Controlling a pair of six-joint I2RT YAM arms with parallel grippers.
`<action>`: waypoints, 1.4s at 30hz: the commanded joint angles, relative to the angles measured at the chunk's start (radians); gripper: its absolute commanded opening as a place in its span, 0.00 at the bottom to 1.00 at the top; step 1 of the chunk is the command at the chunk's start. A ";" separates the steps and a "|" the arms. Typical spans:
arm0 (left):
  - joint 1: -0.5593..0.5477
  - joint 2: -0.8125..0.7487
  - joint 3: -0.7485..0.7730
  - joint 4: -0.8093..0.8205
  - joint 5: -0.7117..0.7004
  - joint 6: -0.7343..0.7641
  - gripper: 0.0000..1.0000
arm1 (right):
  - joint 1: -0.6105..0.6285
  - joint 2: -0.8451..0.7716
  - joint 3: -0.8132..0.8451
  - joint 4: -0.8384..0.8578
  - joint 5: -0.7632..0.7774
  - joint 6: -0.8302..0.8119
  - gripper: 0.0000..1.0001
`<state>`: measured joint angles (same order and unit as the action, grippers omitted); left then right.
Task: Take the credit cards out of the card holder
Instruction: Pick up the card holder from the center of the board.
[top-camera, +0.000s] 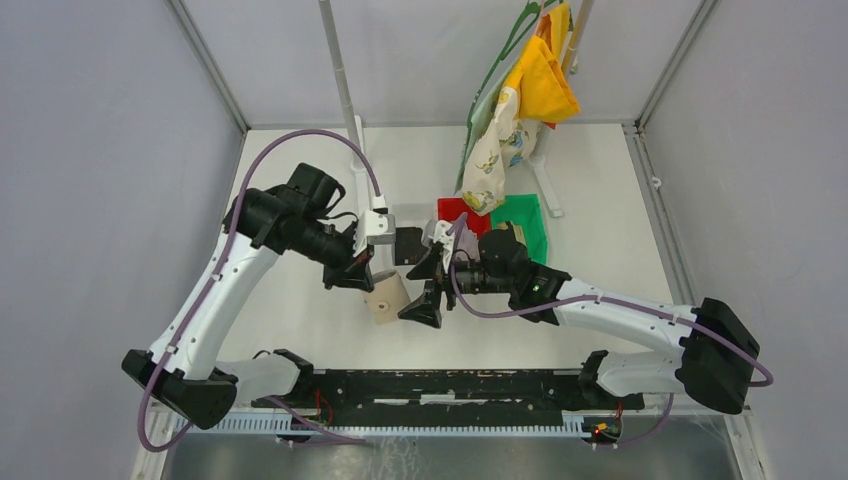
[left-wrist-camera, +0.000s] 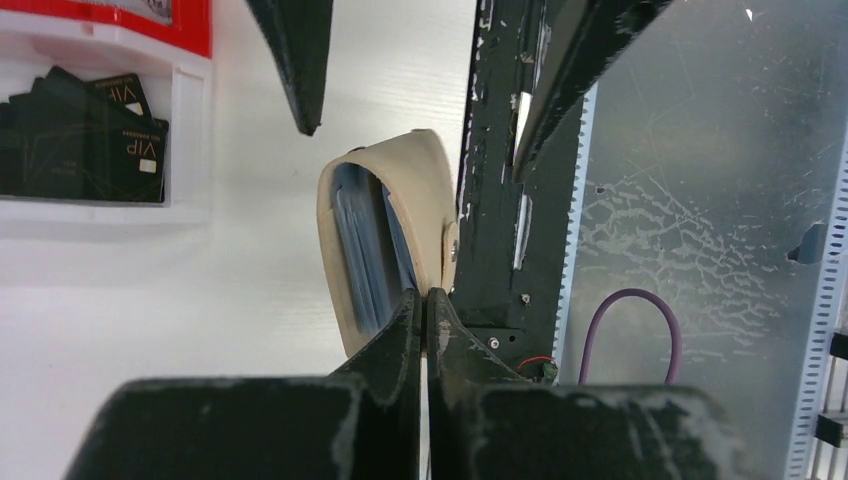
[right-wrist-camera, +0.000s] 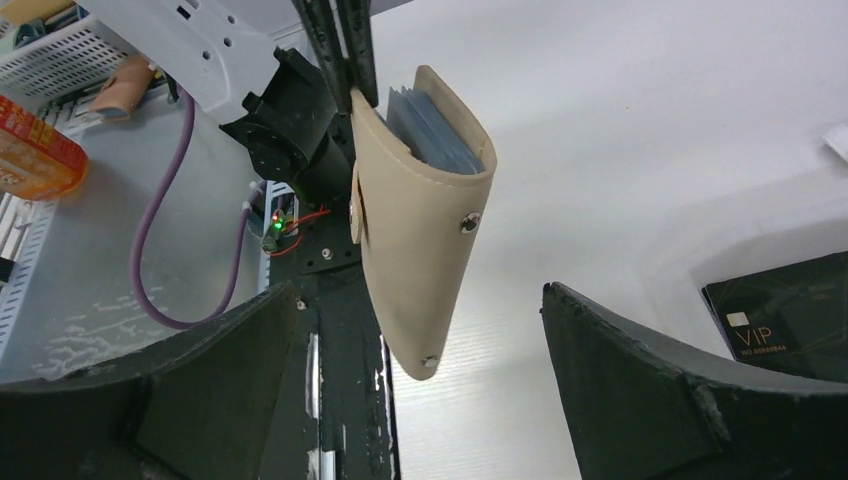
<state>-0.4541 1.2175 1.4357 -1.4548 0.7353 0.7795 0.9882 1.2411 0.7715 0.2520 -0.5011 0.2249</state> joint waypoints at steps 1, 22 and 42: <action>-0.039 -0.035 0.075 -0.010 0.022 -0.021 0.02 | 0.002 -0.005 -0.007 0.119 -0.035 0.054 0.98; -0.074 -0.102 0.134 0.090 -0.002 -0.172 0.37 | 0.004 0.032 -0.027 0.391 -0.207 0.261 0.00; 0.006 -0.117 0.144 0.232 0.326 -0.552 0.99 | 0.004 -0.043 0.189 -0.033 -0.241 -0.088 0.00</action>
<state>-0.4553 1.0744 1.5177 -1.1530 0.8288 0.2420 0.9878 1.1904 0.8577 0.3134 -0.7002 0.2539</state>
